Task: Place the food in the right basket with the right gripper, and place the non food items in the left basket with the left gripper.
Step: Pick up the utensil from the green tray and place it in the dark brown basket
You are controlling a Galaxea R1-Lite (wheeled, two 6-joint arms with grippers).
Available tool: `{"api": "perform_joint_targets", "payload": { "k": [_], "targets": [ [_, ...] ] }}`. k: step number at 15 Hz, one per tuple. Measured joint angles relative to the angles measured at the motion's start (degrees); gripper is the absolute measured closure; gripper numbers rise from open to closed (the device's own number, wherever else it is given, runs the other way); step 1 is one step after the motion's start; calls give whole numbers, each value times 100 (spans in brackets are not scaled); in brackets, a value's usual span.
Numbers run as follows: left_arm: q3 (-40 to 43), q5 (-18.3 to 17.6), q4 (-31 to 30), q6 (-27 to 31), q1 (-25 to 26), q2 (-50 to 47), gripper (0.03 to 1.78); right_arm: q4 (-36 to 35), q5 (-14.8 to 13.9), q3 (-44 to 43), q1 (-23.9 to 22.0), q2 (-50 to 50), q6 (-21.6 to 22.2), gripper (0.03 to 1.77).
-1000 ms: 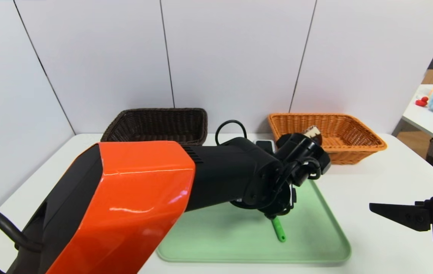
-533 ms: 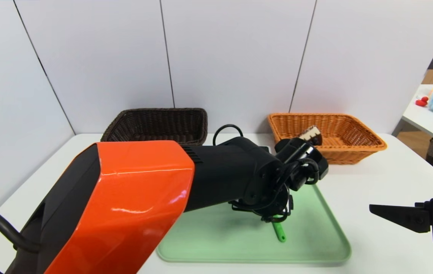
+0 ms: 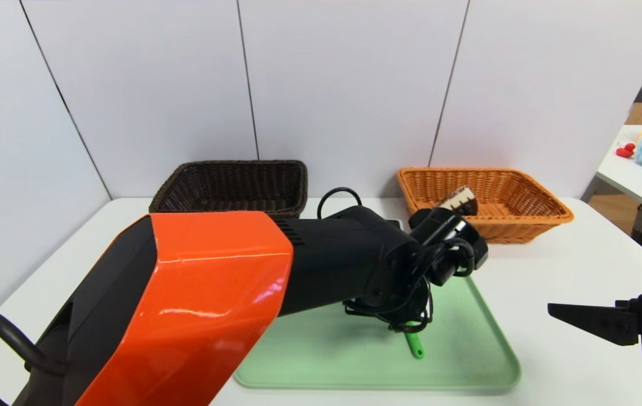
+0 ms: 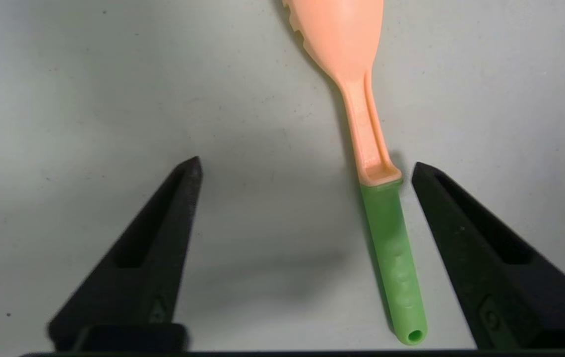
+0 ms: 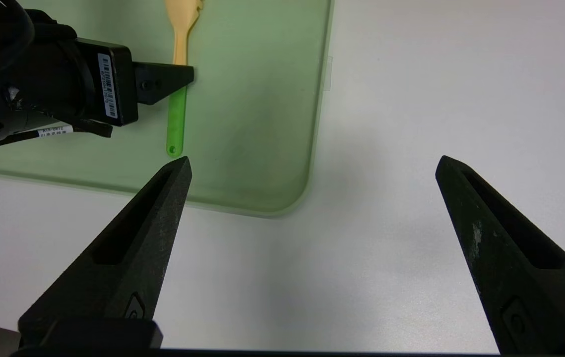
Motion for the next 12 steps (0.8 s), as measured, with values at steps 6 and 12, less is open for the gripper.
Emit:
{"api": "perform_joint_targets", "payload": {
  "k": [6, 12],
  "targets": [
    [-2, 6, -9, 41, -90, 61, 122, 0, -2, -5, 0, -20, -4, 10],
    [-2, 4, 5, 39, -99, 87, 168, -2, -2, -9, 0, -52, -6, 10]
  ]
}}
